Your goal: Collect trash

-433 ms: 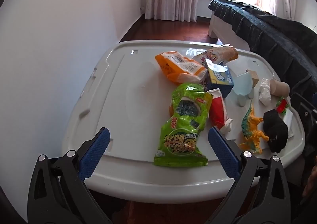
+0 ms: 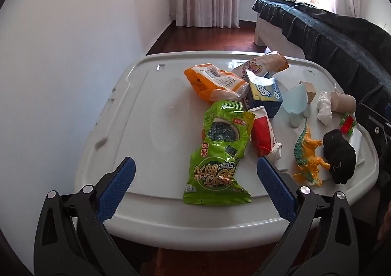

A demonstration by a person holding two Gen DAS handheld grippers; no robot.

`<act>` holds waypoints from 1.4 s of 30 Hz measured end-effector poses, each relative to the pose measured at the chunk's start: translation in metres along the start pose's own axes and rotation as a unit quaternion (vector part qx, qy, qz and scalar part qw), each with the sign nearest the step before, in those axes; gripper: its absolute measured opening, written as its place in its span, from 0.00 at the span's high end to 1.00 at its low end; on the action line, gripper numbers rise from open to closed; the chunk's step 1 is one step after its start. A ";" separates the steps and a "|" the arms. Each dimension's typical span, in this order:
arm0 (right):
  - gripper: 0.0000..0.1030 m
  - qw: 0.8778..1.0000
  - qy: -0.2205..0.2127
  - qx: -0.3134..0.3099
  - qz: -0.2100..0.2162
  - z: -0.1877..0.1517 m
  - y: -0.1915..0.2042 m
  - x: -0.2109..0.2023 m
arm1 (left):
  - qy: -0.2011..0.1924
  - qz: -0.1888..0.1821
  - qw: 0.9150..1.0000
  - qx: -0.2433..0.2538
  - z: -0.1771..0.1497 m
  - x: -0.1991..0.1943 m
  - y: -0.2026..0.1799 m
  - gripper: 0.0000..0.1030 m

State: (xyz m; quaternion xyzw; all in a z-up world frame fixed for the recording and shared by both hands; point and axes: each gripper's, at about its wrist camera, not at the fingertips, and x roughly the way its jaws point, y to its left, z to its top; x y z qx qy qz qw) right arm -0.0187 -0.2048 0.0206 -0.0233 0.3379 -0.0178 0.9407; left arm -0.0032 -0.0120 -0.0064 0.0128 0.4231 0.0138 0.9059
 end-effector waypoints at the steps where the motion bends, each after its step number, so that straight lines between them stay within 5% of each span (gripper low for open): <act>1: 0.05 1.000 0.000 0.001 0.000 -0.001 0.001 0.000 | 0.001 -0.002 1.000 -0.001 0.000 0.000 0.000 0.05; 42: 0.05 1.000 0.007 0.002 0.004 -0.001 -0.003 0.002 | -0.002 0.003 1.000 -0.004 -0.002 0.000 -0.002 0.05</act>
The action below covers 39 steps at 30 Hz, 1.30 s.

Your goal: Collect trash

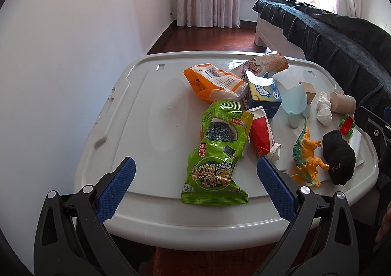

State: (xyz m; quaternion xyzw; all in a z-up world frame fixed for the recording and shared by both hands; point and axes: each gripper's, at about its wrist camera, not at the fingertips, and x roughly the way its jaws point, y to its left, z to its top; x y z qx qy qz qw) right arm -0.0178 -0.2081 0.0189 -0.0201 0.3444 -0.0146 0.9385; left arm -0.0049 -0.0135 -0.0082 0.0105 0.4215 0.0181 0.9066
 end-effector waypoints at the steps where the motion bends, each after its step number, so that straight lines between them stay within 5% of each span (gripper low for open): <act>1: 0.05 1.000 0.000 0.000 0.001 0.000 0.001 0.000 | 0.000 0.000 1.000 0.000 0.000 0.000 0.000 0.05; 39: 0.05 1.000 0.001 0.004 0.002 -0.002 0.000 0.001 | 0.002 0.002 1.000 0.003 -0.001 0.002 -0.002 0.05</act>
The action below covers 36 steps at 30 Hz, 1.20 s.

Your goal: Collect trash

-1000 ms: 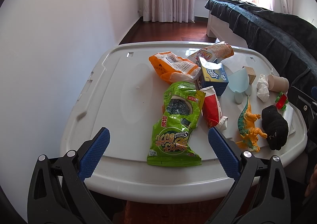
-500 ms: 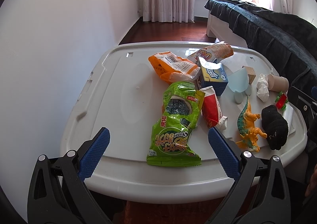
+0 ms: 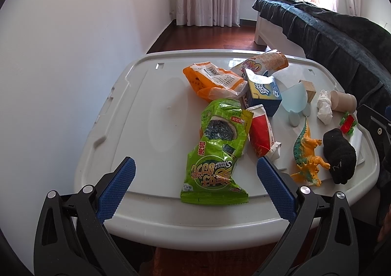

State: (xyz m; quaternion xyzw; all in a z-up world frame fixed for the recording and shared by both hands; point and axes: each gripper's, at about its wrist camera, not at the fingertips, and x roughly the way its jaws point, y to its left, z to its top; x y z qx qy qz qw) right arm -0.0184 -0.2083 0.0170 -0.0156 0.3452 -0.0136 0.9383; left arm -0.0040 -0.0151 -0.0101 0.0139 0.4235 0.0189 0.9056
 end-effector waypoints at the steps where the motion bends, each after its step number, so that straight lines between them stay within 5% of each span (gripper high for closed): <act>1: 0.05 1.000 0.000 0.000 0.000 0.000 0.000 0.000 | 0.000 0.001 1.000 0.000 0.000 0.000 0.000 0.05; 9: 0.05 1.000 -0.010 0.023 0.001 0.004 -0.012 -0.007 | 0.016 -0.033 0.999 0.020 -0.010 0.017 0.013 0.06; 18: 0.05 0.998 -0.033 0.044 0.001 0.014 -0.033 -0.023 | 0.041 -0.022 0.997 0.059 -0.005 0.052 -0.011 0.09; 19: 0.05 0.998 -0.035 0.047 -0.002 0.015 -0.037 -0.023 | 0.041 -0.021 0.997 0.060 -0.005 0.055 -0.013 0.12; 22: 0.05 0.997 -0.036 0.060 -0.012 0.016 -0.053 -0.023 | 0.056 -0.040 0.995 0.065 -0.003 0.070 -0.018 0.47; 30: 0.05 0.993 -0.028 0.094 -0.058 0.012 -0.095 -0.013 | 0.012 -0.037 0.999 0.031 -0.003 0.043 -0.005 0.59; 36: 0.05 0.998 0.027 0.046 -0.040 -0.014 -0.069 0.017 | -0.034 -0.071 0.997 0.026 -0.011 -0.014 -0.006 0.59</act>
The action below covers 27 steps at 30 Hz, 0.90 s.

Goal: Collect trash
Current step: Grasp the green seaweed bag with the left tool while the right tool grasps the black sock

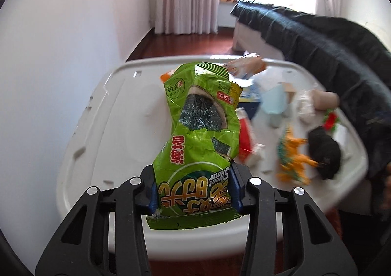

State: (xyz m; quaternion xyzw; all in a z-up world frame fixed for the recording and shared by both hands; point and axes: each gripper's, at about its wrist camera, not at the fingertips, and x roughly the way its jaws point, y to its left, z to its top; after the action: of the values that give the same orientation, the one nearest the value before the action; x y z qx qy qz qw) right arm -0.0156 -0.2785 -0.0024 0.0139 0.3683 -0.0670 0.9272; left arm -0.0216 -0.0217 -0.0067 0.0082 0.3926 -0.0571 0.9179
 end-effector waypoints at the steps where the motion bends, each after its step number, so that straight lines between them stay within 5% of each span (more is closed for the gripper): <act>1: 0.05 1.000 0.004 -0.018 0.003 -0.004 0.009 0.004 | -0.002 -0.006 1.000 -0.001 -0.004 -0.007 -0.002 0.59; 9: 0.06 0.993 0.020 -0.116 -0.019 -0.023 0.050 0.033 | 0.000 -0.035 0.999 0.025 -0.026 -0.017 -0.018 0.59; 18: 0.23 0.985 0.048 -0.167 -0.021 -0.032 0.068 0.057 | 0.004 -0.049 0.999 0.018 -0.031 -0.017 -0.013 0.59; 23: 0.55 0.987 0.070 -0.141 0.016 -0.030 0.060 0.068 | 0.007 -0.053 0.998 0.020 -0.032 -0.015 -0.014 0.59; 27: 0.62 0.989 0.076 -0.120 0.032 -0.028 0.052 0.068 | 0.008 -0.055 0.998 0.019 -0.031 -0.014 -0.014 0.59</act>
State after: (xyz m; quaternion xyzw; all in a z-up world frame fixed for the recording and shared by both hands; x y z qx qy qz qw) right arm 0.0211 -0.2329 -0.0704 -0.0806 0.4426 0.0087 0.8930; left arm -0.0553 -0.0325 -0.0180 0.0042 0.3986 -0.1144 0.9100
